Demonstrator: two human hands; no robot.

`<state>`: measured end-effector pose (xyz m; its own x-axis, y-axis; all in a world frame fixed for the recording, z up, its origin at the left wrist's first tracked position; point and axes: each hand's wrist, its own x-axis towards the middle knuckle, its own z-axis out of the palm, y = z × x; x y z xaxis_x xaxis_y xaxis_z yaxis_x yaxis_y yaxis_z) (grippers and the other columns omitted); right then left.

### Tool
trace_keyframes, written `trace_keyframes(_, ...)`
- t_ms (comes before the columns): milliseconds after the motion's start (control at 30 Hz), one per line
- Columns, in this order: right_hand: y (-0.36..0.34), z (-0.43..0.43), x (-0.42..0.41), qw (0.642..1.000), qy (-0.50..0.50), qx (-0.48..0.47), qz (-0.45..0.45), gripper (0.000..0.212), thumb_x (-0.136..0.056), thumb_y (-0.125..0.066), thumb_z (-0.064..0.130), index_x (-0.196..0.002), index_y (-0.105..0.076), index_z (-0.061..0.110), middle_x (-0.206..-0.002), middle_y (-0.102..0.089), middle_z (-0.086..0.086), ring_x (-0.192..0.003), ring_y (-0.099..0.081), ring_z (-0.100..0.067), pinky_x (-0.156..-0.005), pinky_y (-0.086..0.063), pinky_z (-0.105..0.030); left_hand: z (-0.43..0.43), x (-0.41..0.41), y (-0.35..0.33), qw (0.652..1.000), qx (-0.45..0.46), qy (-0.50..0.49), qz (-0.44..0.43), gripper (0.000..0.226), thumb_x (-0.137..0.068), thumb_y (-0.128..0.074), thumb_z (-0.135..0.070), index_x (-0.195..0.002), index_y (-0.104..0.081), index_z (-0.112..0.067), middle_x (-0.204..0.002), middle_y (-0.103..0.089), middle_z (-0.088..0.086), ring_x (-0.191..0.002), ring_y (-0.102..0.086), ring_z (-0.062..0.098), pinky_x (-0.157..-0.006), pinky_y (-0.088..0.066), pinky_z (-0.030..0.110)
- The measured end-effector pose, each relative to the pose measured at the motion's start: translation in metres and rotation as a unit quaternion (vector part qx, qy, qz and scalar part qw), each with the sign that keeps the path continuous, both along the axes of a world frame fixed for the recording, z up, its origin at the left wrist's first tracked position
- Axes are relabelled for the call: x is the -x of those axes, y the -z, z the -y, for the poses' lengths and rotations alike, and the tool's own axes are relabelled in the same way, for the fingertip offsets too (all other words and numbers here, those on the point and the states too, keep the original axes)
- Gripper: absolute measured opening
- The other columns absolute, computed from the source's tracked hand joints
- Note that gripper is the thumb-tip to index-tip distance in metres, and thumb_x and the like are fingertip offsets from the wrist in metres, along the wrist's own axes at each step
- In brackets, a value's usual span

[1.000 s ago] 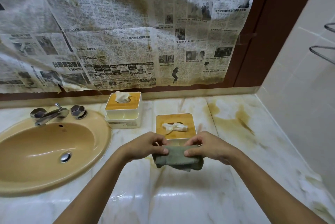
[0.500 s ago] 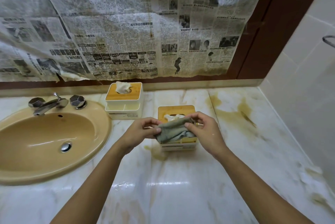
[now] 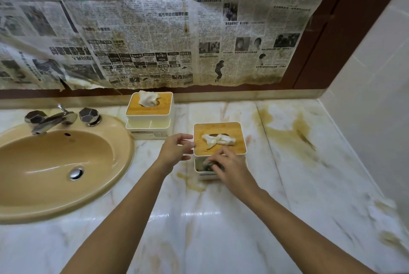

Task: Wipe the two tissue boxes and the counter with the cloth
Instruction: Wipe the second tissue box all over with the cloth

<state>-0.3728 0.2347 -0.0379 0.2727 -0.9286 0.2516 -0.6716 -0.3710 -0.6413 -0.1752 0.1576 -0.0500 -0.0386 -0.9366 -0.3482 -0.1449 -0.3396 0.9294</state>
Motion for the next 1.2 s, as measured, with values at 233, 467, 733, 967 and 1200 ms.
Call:
trace_keyframes(233,0.018,-0.002,-0.028,0.998,0.037,-0.049,0.022,0.018,-0.091,-0.061,0.001,-0.098,-0.076,0.008,-0.1,-0.061,-0.002,-0.089,-0.061,-0.013,-0.082,-0.047,-0.023,0.0,-0.002,0.004,1.0,-0.009,-0.009,-0.015,0.024,-0.088,-0.073,-0.011,-0.111,-0.067,-0.009,-0.086,-0.067,0.006,-0.075,-0.071,0.021,-0.057,-0.057,0.029)
trace_keyframes(467,0.008,-0.004,-0.037,0.993,0.056,0.028,0.104,0.012,-0.086,-0.066,-0.005,-0.091,-0.071,0.004,-0.098,-0.06,-0.005,-0.088,-0.062,-0.015,-0.078,-0.053,-0.024,0.004,-0.003,0.003,0.999,-0.028,-0.006,-0.015,0.023,-0.086,-0.075,-0.012,-0.108,-0.068,-0.006,-0.085,-0.068,0.009,-0.069,-0.07,0.017,-0.054,-0.055,0.025)
trace_keyframes(733,0.005,0.002,-0.001,0.995,0.012,-0.019,-0.096,0.017,-0.096,-0.055,0.002,-0.102,-0.07,0.0,-0.11,-0.062,-0.01,-0.092,-0.065,-0.028,-0.083,-0.052,-0.035,0.006,-0.006,0.003,0.999,-0.02,0.001,0.037,0.023,-0.084,-0.078,-0.021,-0.104,-0.07,-0.016,-0.083,-0.07,0.0,-0.07,-0.067,0.013,-0.057,-0.05,0.024)
trace_keyframes(967,-0.012,-0.003,0.006,0.992,0.088,0.088,-0.024,0.011,-0.084,-0.07,-0.002,-0.093,-0.074,0.003,-0.095,-0.061,-0.007,-0.075,-0.063,-0.021,-0.07,-0.054,-0.03,0.005,-0.006,0.006,0.998,-0.007,-0.007,0.066,0.022,-0.082,-0.079,-0.027,-0.1,-0.072,-0.017,-0.08,-0.07,-0.003,-0.072,-0.063,0.013,-0.059,-0.045,0.025)
trace_keyframes(1200,0.006,0.01,-0.022,0.991,-0.034,-0.108,-0.073,0.023,-0.095,-0.052,0.004,-0.099,-0.074,0.007,-0.105,-0.068,-0.009,-0.101,-0.062,-0.024,-0.084,-0.044,-0.028,0.005,-0.005,0.004,0.997,0.001,-0.008,0.072,0.021,-0.081,-0.08,-0.024,-0.098,-0.072,-0.014,-0.078,-0.067,-0.004,-0.068,-0.06,0.011,-0.052,-0.043,0.02)
